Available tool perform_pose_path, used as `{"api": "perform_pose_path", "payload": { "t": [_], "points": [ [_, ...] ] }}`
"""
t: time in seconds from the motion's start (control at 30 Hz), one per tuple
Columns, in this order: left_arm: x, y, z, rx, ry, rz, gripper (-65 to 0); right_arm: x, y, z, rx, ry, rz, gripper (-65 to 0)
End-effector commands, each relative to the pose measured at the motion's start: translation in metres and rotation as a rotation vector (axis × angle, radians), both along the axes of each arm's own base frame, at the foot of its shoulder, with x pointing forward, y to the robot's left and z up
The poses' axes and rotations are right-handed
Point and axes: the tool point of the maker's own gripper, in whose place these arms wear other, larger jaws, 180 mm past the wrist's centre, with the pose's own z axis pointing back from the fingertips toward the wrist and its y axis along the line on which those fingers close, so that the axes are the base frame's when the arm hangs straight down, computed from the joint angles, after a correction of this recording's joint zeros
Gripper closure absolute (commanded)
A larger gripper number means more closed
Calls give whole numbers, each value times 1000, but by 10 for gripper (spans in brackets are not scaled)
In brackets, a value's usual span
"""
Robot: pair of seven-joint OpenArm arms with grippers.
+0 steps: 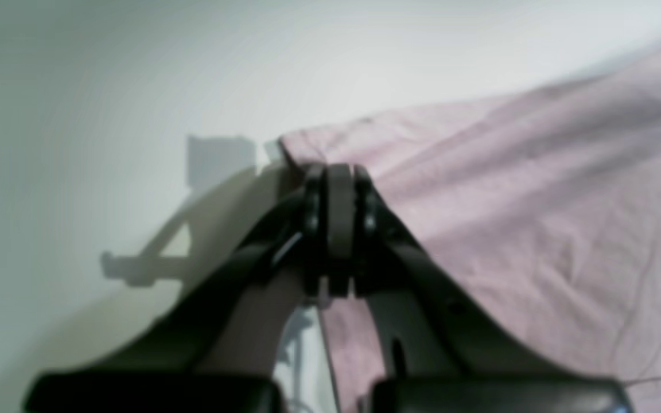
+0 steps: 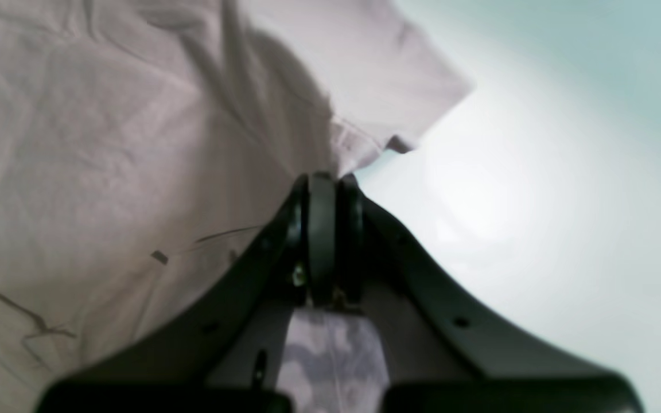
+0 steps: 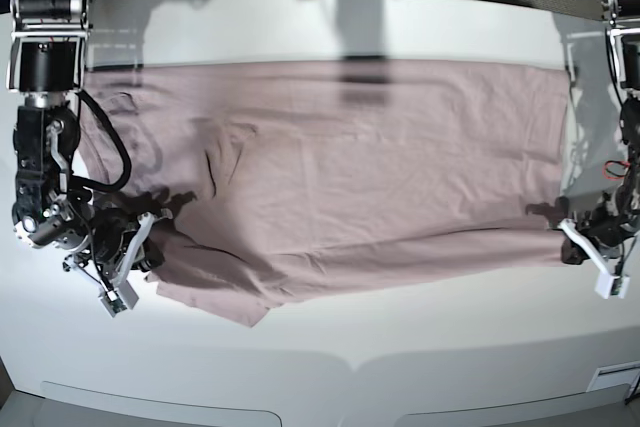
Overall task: Fold the T-shirt properly
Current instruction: 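Lift and carry the held edge across the shirt toward the robot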
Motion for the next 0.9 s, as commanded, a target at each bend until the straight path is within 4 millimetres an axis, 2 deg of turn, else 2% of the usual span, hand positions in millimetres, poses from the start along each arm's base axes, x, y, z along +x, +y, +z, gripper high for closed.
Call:
{"api": "perform_pose_path", "payload": {
  "t": [0.0, 0.1, 0.33, 0.57, 0.67, 0.87],
  "points": [
    [9, 11, 28, 10, -72, 16, 0, 10, -8, 26, -3, -77, -8, 0],
    [1, 14, 37, 21, -97, 23, 0, 3, -17, 37, -4, -113, -34, 0],
    [-7, 1, 51, 60, -112, -23, 0, -12, -28, 56, -14, -173, -70, 0],
    [-12, -15, 63, 39, -84, -65, 0, -31, -17, 62, -34, -187, -38, 0],
    [-17, -15, 56, 39, -65, -65, 0, -40, -10, 60, -26, -179, -17, 0],
    [-39, -14, 29, 40, 12, -66, 0, -53, -4, 54, -37, -160, 2, 0]
  ]
}}
